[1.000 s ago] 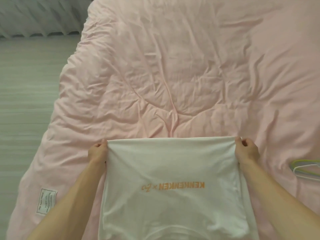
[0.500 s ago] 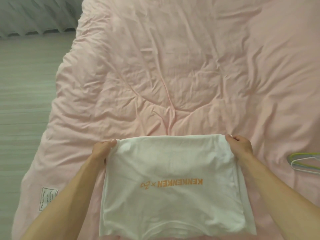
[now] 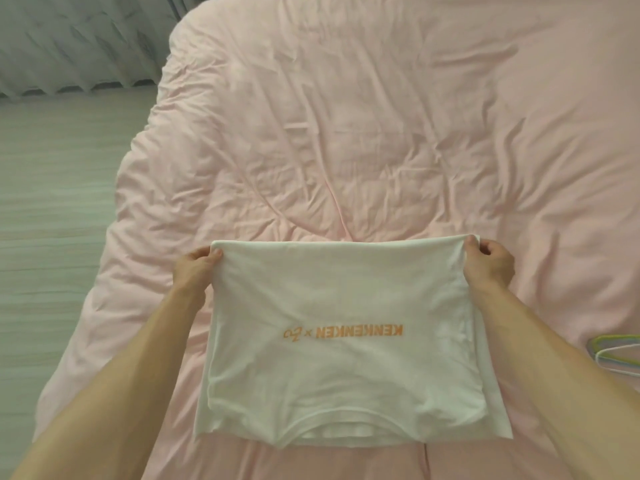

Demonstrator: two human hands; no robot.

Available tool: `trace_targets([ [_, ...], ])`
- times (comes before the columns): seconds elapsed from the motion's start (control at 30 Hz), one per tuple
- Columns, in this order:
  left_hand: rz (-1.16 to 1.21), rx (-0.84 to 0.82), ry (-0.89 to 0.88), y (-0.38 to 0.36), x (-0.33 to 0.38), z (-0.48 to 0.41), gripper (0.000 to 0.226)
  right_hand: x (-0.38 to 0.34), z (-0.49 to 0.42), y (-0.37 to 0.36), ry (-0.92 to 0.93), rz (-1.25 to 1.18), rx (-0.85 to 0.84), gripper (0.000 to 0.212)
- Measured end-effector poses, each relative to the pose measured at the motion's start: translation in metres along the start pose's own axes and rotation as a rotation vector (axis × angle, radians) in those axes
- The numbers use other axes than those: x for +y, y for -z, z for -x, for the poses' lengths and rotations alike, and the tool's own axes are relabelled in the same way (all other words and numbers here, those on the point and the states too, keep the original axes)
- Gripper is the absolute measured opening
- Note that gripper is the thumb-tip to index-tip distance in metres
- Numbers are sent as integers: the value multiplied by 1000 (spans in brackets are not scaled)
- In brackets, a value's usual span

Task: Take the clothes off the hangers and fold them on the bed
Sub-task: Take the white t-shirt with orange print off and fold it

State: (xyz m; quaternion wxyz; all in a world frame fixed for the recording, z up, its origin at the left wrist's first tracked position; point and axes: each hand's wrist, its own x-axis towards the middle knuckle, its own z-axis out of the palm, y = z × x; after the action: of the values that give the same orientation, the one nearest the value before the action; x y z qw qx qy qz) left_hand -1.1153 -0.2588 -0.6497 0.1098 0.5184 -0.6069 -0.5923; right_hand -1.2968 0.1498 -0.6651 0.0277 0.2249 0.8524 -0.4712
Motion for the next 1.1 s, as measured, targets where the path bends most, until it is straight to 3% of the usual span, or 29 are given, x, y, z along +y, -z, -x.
trace_targets([
  [0.17, -279, -26, 11, -17, -29, -21, 36, 19, 6, -9, -17, 192, -143, 39],
  [0.23, -572, 79, -7, -22, -42, -12, 55, 38, 24, -6, 117, 327, -114, 52],
  [0.3, -876, 153, -175, -27, -56, 21, 69, 62, 55, -2, 384, 478, -100, 64],
  [0.4, -1064, -43, -452, -38, -91, 91, 75, 101, 115, 4, 685, 704, -257, 70],
  [0.5, -1217, -313, -497, -39, -146, 155, 70, 149, 160, 18, 747, 907, -467, 78],
  [0.73, -1371, -319, -364, 13, -205, 202, 71, 225, 174, 96, 624, 1135, -512, 74],
  [0.87, -1361, -208, -251, 10, -192, 215, 64, 214, 180, 119, 569, 1043, -431, 77],
  [0.97, -1302, -101, -322, 10, -181, 214, 73, 186, 185, 111, 672, 960, -392, 75],
  [1.1, -1320, -115, -400, 13, -179, 198, 73, 155, 173, 68, 805, 909, -428, 68],
])
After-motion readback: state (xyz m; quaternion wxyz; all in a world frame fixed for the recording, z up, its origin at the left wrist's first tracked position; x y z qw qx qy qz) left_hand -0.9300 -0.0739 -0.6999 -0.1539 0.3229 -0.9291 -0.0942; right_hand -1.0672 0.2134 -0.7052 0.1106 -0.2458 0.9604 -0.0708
